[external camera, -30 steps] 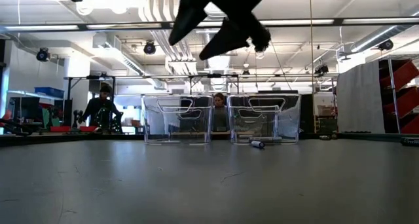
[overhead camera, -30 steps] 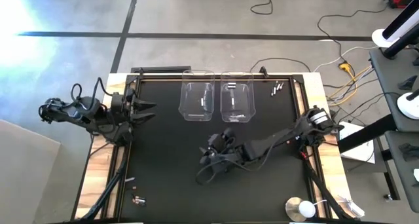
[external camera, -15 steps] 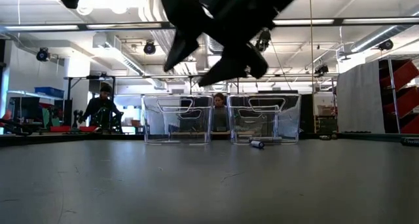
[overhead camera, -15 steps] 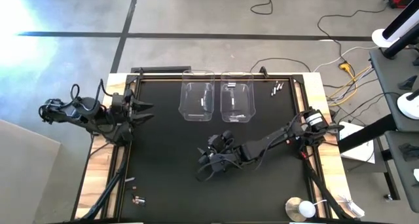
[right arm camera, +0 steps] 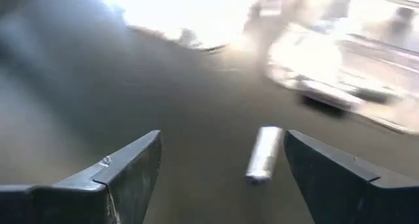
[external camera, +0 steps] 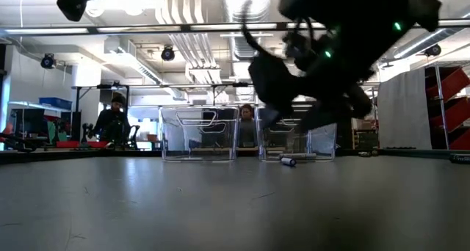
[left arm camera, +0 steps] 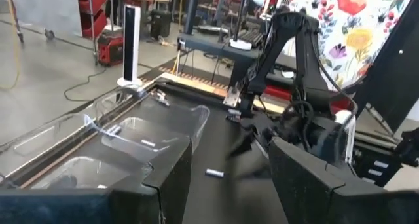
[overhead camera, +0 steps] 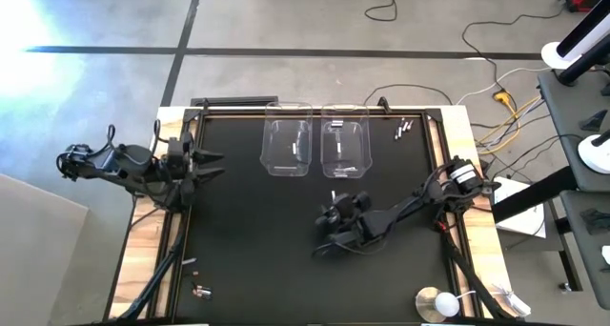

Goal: Sort batteries
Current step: Put the white battery into the right transparent bin

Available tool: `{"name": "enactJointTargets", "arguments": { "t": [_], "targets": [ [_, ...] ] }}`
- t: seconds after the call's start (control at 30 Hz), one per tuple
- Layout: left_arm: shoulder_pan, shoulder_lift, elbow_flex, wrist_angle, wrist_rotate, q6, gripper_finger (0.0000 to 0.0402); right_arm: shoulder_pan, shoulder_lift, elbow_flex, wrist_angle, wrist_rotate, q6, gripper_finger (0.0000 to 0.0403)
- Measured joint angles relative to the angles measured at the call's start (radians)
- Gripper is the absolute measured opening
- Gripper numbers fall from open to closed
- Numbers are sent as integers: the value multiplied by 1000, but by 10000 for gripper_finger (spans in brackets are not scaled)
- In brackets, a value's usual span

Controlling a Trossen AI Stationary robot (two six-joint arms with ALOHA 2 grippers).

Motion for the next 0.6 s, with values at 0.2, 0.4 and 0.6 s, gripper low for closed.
{"name": "enactJointTargets", "arguments": {
  "t": [0.2, 0.4, 0.6],
  "targets": [
    [0, -2, 0, -35, 0, 0, 182, -7, 8, -103, 64, 10, 37, 302],
    [0, -3, 0, -35, -2, -12, 182, -50, 14, -162, 159, 11, 145, 280],
    [0, 0, 0, -35, -75, 8, 182, -67, 26, -173, 232, 11, -24, 237]
  ]
}}
